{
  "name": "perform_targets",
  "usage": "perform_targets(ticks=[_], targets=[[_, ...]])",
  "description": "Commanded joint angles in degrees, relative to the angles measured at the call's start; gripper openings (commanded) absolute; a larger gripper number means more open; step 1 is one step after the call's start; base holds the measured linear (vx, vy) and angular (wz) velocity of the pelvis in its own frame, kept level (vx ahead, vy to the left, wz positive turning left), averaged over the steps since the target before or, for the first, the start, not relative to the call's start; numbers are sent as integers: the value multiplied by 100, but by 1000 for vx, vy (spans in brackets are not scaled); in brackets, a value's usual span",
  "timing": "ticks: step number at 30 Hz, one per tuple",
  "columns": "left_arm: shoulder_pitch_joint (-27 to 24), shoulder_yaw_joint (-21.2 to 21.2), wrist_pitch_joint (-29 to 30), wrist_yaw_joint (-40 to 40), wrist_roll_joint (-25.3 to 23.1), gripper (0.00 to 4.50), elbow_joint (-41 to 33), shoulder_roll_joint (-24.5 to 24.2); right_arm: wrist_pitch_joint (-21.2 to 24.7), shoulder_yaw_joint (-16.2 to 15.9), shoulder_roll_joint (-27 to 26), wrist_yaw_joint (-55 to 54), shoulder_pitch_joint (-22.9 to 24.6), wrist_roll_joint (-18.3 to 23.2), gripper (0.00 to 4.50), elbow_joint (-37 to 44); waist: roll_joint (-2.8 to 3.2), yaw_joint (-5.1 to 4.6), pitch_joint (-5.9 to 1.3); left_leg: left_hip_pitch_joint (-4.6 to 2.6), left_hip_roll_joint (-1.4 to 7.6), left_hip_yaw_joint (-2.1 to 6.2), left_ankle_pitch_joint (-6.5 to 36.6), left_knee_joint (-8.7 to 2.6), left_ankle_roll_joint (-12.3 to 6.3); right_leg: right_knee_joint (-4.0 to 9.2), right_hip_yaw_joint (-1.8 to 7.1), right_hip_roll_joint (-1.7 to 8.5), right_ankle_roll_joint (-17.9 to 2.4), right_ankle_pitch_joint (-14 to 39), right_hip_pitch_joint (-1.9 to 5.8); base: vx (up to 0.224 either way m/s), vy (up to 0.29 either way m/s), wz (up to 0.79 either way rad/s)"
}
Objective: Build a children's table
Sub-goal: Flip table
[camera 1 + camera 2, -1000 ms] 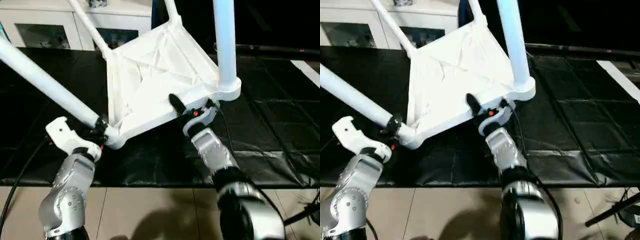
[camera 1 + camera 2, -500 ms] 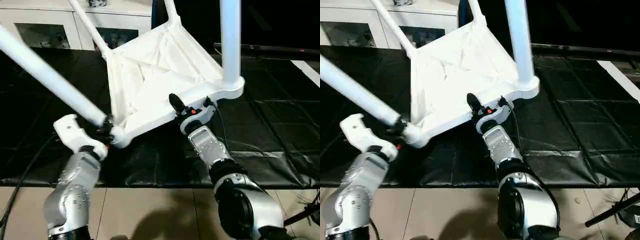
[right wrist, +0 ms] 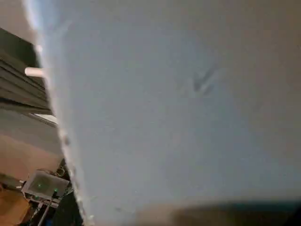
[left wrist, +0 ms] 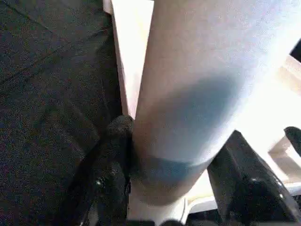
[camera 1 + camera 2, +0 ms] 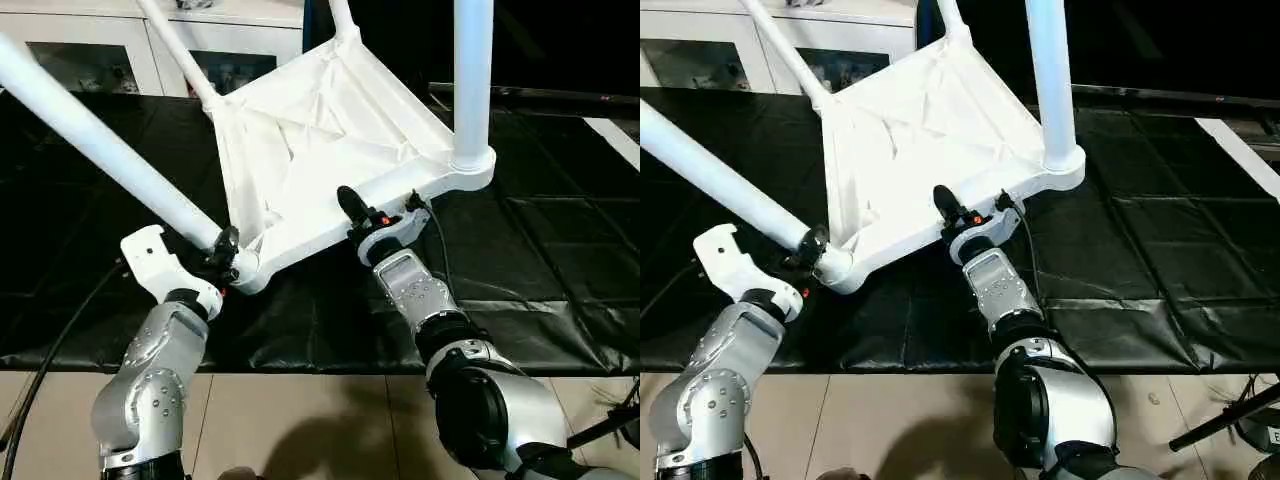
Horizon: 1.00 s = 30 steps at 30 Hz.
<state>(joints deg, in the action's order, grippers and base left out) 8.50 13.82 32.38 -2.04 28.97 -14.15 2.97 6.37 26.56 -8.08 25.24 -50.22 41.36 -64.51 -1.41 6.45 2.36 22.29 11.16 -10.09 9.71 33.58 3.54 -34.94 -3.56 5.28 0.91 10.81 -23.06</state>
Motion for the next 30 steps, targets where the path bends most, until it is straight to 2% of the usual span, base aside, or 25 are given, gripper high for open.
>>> perform_targets(ticks=[1,3,7,8,10,11,13,15,16,17,18,19,20,22,24,27,28,29,30], targets=[[-49,-100,44,222,257,244,142,153,-118,66,-161,56,-362,45,194,124,-17,-23,-351,-116,186,-4,982,-392,-66,334,197,239,-989,678,241,0,0,0],[-123,-125,42,511,316,279,79,-26,-150,46,-102,65,-355,-3,194,214,-20,-18,-356,-115,180,-5,895,-385,-82,325,193,242,-1004,632,240,0,0,0],[-378,-129,74,868,294,301,-18,-384,-241,-35,20,79,-284,-131,194,470,-8,-36,-390,-115,176,-2,610,-351,-106,259,183,215,-1101,208,244,0,0,0],[-603,-34,103,1033,360,313,-98,-525,-294,-137,107,131,-207,-253,194,661,-8,-39,-397,-109,170,-8,412,-324,-184,230,179,200,-1178,-132,246,0,0,0],[-682,-2,118,1085,385,326,-128,-574,-314,-177,139,150,-180,-299,194,728,-20,-45,-411,-93,163,-20,220,-299,-292,202,181,195,-1250,-380,251,0,0,0],[-830,54,201,1227,522,329,-244,-660,-333,-221,202,145,-153,-354,194,835,-58,-55,-417,-81,160,-26,123,-282,-337,188,183,191,-1276,-485,256,0,0,0],[-1031,40,291,1474,636,334,-415,-815,-364,-237,278,126,-139,-395,194,947,-44,-53,-409,-73,158,-36,52,-273,-407,173,181,184,-1319,-541,241,0,0,0],[-1329,-71,378,1909,756,361,-647,-1107,-432,-321,397,139,-105,-528,194,1127,-14,-51,-377,-112,183,-41,324,-291,-311,199,174,180,-1305,-214,214,0,0,0],[-1440,-163,391,2129,779,366,-736,-1250,-462,-367,447,143,-90,-593,194,1189,-51,-59,-362,-114,197,-46,446,-315,-247,199,173,175,-1274,-56,214,0,0,0],[-1483,-206,393,2223,785,366,-770,-1310,-475,-387,467,144,-84,-621,194,1212,-43,-59,-361,-134,199,-61,503,-315,-218,208,176,165,-1250,-12,198,0,0,0],[-1595,-373,407,2499,795,366,-914,-1499,-514,-445,534,106,-60,-712,194,1288,-80,-47,-341,-156,208,-77,570,-321,-171,226,185,161,-1217,46,186,0,0,0],[-1651,-496,427,2665,820,377,-1036,-1621,-544,-477,580,66,-37,-781,194,1354,-63,-29,-344,-154,208,-76,580,-320,-150,213,185,169,-1205,76,187,0,0,0],[-1685,-621,458,2814,848,397,-1169,-1737,-580,-476,620,-1,-16,-823,194,1425,-96,-35,-330,-152,219,-95,608,-336,-95,209,187,165,-1135,157,181,0,0,0],[-1699,-797,510,3027,922,404,-1381,-1904,-608,-399,655,-222,14,-837,194,1550,-86,-20,-332,-174,217,-113,663,-335,-13,199,199,174,-1072,212,165,0,0,0],[-1689,-876,528,3131,947,410,-1451,-1975,-617,-368,670,-298,28,-839,194,1608,-106,-34,-325,-145,204,-115,677,-338,43,192,206,171,-1039,180,185,0,0,0],[-1631,-1107,469,3390,808,448,-1559,-2191,-678,-496,740,-452,153,-1093,194,1908,-99,-42,-323,-135,185,-120,732,-331,60,197,223,176,-937,264,183,0,0,0],[-1603,-1146,422,3427,747,448,-1562,-2244,-671,-547,764,-523,194,-1175,194,2012,-86,-32,-313,-142,186,-121,742,-334,79,216,225,171,-898,313,172,0,0,0],[-1558,-1174,385,3415,692,448,-1562,-2259,-654,-617,800,-591,245,-1278,194,2135,-103,-36,-315,-138,184,-117,822,-336,116,213,230,174,-851,402,177,0,0,0],[-1462,-1202,358,3372,638,448,-1555,-2245,-651,-736,867,-655,319,-1458,194,2286,-80,-22,-312,-146,189,-108,839,-344,153,225,226,171,-811,457,174,0,0,0]])
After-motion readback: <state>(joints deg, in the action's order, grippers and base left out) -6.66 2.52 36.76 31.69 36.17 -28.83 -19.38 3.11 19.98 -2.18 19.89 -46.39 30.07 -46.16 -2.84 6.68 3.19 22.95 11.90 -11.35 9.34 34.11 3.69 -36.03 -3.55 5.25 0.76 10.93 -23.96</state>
